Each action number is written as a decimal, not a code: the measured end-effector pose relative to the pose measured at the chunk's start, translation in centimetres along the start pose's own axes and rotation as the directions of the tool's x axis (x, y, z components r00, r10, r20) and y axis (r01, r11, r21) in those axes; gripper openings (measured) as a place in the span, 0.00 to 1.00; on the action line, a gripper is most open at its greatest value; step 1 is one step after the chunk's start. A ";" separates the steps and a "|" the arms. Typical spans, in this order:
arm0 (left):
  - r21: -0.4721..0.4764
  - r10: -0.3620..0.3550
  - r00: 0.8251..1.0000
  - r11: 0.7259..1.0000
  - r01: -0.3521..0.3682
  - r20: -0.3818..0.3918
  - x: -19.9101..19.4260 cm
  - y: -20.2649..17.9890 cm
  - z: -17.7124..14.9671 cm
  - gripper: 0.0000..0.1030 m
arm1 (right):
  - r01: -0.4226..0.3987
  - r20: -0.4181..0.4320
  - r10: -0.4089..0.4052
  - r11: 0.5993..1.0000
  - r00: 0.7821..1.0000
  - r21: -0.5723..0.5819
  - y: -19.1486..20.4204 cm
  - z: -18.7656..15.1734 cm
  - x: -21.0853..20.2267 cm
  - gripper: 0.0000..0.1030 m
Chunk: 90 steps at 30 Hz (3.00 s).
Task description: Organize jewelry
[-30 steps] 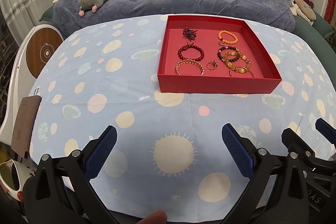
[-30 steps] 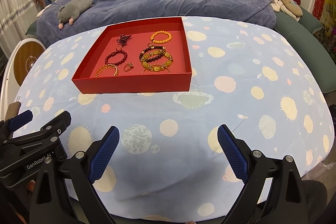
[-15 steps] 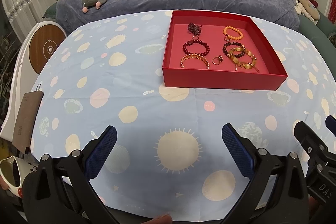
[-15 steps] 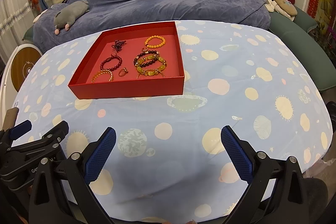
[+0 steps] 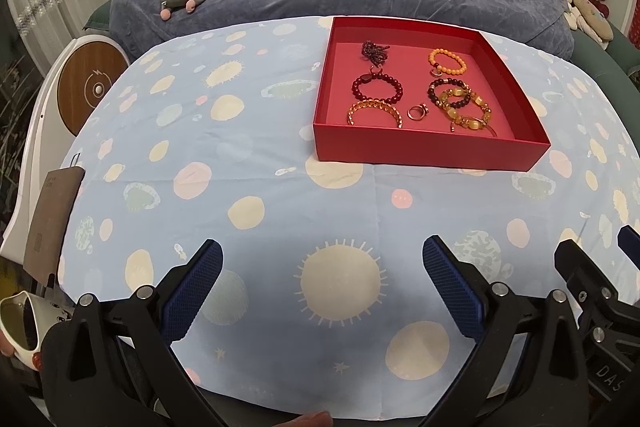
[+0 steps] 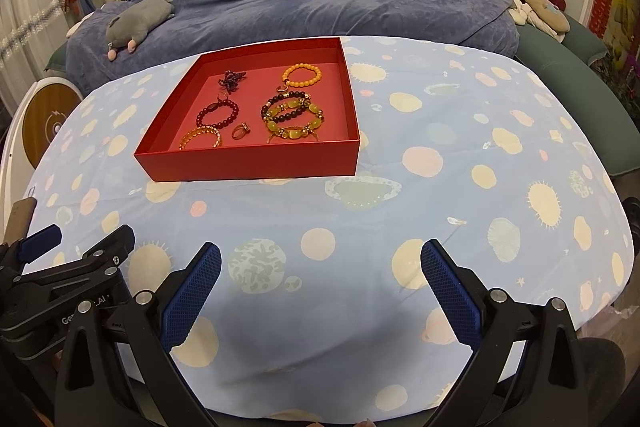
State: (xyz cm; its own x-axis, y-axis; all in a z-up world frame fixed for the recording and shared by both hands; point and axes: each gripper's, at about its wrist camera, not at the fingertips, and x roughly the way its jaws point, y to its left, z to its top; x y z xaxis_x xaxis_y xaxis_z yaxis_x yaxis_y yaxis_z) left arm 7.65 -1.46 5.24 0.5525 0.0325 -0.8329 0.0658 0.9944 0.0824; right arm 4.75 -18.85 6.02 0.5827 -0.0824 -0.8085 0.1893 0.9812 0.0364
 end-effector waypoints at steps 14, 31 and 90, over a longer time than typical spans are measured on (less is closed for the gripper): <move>-0.007 -0.017 1.000 1.000 0.017 -0.008 0.2 -0.3 0.1 0.93 | 0.002 -0.001 -0.002 1.000 1.000 0.000 0.1 0.0 0.1 0.93; -0.013 -0.016 1.000 1.000 0.016 0.005 0.1 -0.4 0.3 0.93 | 0.003 -0.002 -0.003 1.000 1.000 -0.001 0.2 0.0 0.1 0.93; -0.016 0.005 0.999 1.000 -0.005 0.045 -0.3 -0.3 0.8 0.93 | 0.008 -0.004 -0.008 1.000 1.000 -0.008 0.1 0.2 0.2 0.93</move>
State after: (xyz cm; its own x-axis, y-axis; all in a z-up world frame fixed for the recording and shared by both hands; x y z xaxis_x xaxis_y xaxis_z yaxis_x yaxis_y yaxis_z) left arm 8.09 -1.81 5.89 0.5895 0.0333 -0.8071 0.0499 0.9957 0.0775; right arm 5.02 -18.84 6.00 0.5777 -0.0895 -0.8113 0.1877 0.9819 0.0254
